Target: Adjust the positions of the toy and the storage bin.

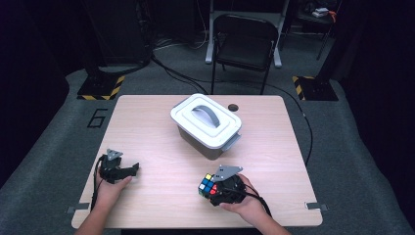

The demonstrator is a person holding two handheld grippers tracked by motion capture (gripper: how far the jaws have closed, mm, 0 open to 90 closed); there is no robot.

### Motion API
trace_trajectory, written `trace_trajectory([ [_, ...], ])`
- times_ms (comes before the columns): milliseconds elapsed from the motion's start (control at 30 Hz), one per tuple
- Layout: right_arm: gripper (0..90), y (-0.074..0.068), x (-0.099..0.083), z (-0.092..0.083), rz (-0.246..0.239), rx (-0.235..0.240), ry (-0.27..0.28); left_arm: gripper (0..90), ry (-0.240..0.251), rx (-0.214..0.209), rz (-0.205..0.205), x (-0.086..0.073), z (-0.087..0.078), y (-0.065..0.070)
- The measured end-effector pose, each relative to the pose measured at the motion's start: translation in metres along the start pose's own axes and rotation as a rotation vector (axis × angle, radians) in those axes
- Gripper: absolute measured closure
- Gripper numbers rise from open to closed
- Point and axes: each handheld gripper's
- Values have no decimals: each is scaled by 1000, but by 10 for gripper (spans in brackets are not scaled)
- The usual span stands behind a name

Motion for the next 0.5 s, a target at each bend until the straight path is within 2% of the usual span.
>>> trace_trajectory([
  [500, 335, -3, -16, 8, 3, -10, -24, 140, -3, 0, 0, 0, 0, 0],
])
Point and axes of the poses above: each handheld gripper's, and its own axes: z roughly forward along the jaws, x roughly out of its top, y roughly to its right, and after that the axes turned 15 degrees about -x, right-handed
